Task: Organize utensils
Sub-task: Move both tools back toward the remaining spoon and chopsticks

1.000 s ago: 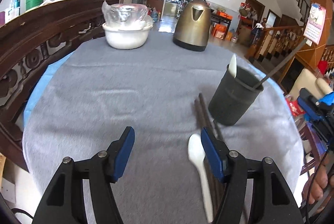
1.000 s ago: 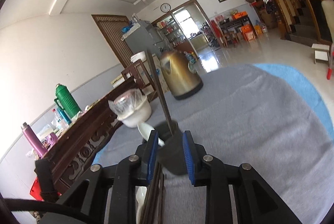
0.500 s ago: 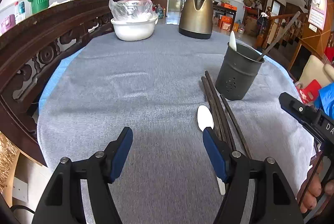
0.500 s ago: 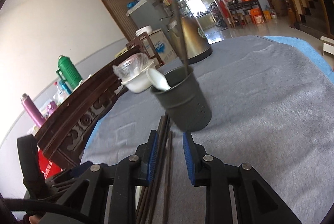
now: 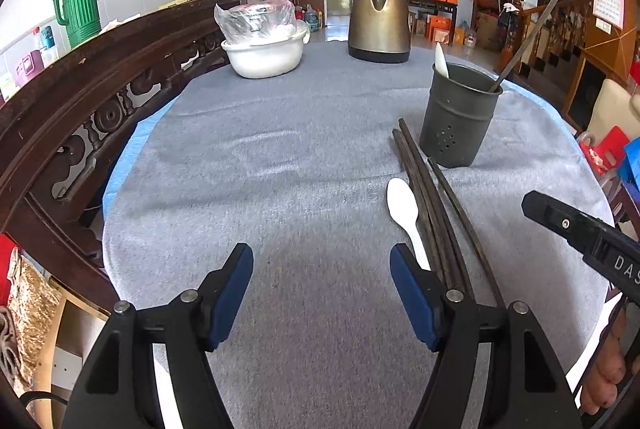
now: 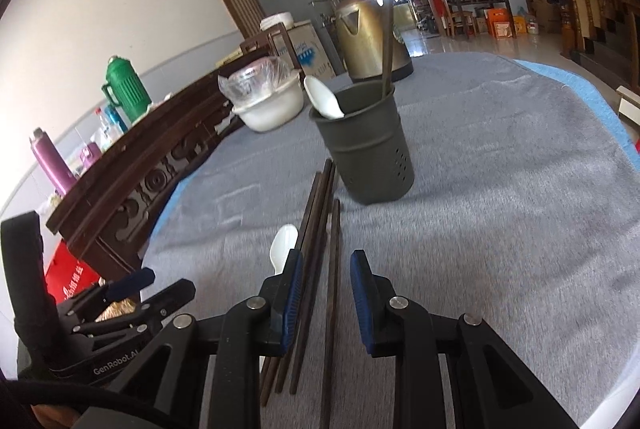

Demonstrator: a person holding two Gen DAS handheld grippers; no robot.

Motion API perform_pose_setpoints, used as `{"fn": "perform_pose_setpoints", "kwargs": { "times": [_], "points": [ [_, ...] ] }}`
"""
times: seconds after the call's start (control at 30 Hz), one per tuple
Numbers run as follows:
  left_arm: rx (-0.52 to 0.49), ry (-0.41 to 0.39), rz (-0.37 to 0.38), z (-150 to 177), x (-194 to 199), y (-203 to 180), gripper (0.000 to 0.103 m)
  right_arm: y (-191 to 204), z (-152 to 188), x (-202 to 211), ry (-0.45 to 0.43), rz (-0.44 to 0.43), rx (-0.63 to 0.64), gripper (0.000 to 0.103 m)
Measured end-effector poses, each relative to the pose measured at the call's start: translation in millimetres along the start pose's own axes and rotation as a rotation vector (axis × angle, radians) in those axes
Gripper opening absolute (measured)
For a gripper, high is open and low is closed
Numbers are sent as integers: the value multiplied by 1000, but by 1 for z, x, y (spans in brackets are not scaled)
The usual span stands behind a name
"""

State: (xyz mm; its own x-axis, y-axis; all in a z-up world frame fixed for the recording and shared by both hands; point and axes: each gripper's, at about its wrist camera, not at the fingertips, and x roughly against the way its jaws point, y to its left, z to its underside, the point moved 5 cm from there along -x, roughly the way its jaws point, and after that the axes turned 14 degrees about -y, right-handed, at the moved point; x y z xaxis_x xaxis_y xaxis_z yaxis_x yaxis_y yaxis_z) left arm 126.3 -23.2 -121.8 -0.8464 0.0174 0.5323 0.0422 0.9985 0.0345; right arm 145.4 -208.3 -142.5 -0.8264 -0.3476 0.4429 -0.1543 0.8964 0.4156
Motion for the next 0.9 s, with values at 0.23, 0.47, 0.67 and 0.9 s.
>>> {"fn": "perform_pose_setpoints", "kwargs": {
  "times": [0.23, 0.47, 0.67, 0.9],
  "points": [
    [-22, 8, -12, 1, 3, 0, 72, 3, 7, 3, 31, 15, 24, 27],
    [-27, 18, -14, 2, 2, 0, 72, 1, 9, 2, 52, 24, 20, 27],
    [-23, 31, -8, 4, -2, 1, 72, 2, 11, 0, 64, 25, 20, 27],
    [-16, 47, -4, 6, -8, 4, 72, 3, 13, -4, 76, 18, 12, 27]
  ]
}}
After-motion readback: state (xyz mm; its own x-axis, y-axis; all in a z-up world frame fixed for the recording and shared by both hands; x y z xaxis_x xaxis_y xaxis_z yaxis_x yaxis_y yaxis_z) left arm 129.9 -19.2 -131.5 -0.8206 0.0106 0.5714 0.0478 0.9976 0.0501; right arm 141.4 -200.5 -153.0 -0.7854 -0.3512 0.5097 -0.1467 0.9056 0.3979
